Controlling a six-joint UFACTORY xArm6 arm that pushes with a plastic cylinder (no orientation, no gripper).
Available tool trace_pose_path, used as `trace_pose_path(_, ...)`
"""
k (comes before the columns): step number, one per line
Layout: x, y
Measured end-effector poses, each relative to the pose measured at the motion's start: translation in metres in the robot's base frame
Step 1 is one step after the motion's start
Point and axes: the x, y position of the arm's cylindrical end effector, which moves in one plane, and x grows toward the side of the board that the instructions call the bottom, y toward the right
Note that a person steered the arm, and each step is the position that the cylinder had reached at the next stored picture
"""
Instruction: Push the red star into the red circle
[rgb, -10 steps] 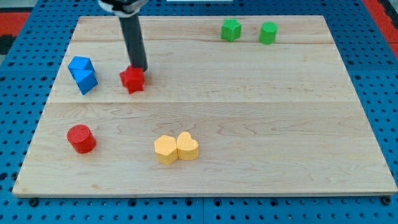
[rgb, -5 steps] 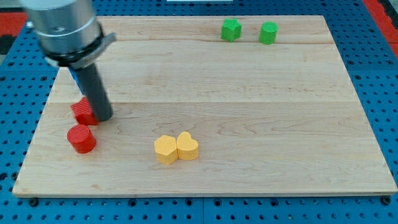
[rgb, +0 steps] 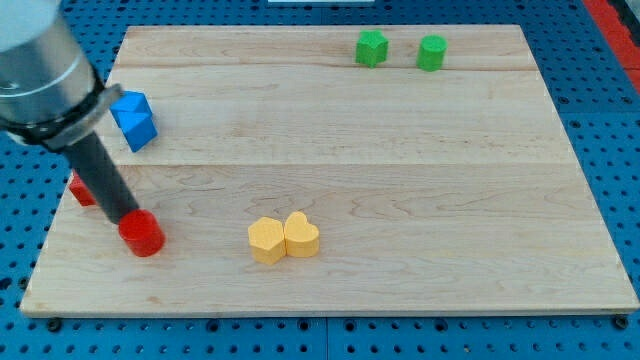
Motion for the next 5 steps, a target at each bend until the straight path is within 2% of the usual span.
trace_pose_path(1,-0.011,0.022)
trace_pose_path(2,-0.022,-0.01)
trace_pose_path(3,-0.051,0.0)
trace_pose_path(4,-0.063,-0.002)
trace_pose_path(5,-0.071,-0.056)
